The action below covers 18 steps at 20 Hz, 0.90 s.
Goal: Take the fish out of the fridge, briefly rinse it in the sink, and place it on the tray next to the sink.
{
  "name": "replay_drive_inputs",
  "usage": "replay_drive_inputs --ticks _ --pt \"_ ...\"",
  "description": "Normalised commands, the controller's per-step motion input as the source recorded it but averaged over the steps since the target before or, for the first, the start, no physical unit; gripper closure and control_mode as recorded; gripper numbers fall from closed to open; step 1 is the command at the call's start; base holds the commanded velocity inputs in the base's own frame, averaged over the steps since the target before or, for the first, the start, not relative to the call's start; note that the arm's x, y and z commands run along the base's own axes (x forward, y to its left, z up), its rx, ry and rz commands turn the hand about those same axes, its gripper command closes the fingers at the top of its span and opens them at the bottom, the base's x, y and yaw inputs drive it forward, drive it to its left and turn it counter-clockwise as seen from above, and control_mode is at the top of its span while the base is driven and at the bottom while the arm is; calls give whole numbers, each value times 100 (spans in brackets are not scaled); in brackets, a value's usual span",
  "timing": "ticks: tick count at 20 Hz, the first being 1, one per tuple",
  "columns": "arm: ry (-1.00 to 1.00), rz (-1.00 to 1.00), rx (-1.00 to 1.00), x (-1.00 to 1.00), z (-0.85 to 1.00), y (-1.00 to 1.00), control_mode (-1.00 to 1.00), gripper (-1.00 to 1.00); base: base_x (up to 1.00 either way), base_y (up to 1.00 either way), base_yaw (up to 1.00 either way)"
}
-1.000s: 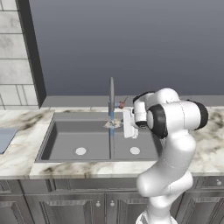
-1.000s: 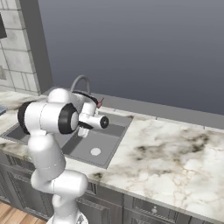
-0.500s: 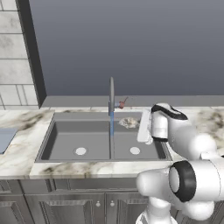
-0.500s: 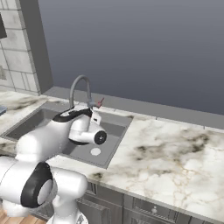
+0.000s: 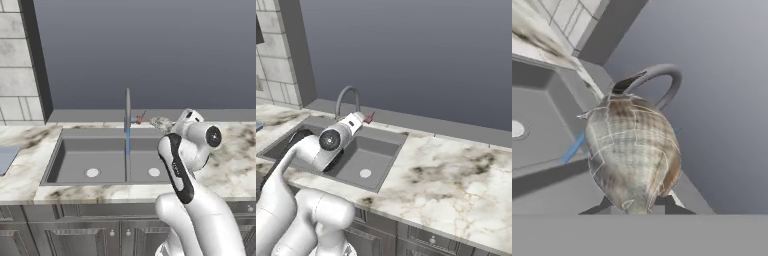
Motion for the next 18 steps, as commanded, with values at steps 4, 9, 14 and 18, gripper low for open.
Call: replay_drive_inputs --ticks 4,9,14,18 --pt "53 -47 2 -41 100 -2 -100 100 0 0 0" --pt "75 -46 8 -43 95 -7 -100 100 0 0 0" --pt "18 -12 2 -21 23 -6 -100 100 0 0 0" --pt "-39 0 12 -72 -6 -9 -100 100 0 0 0"
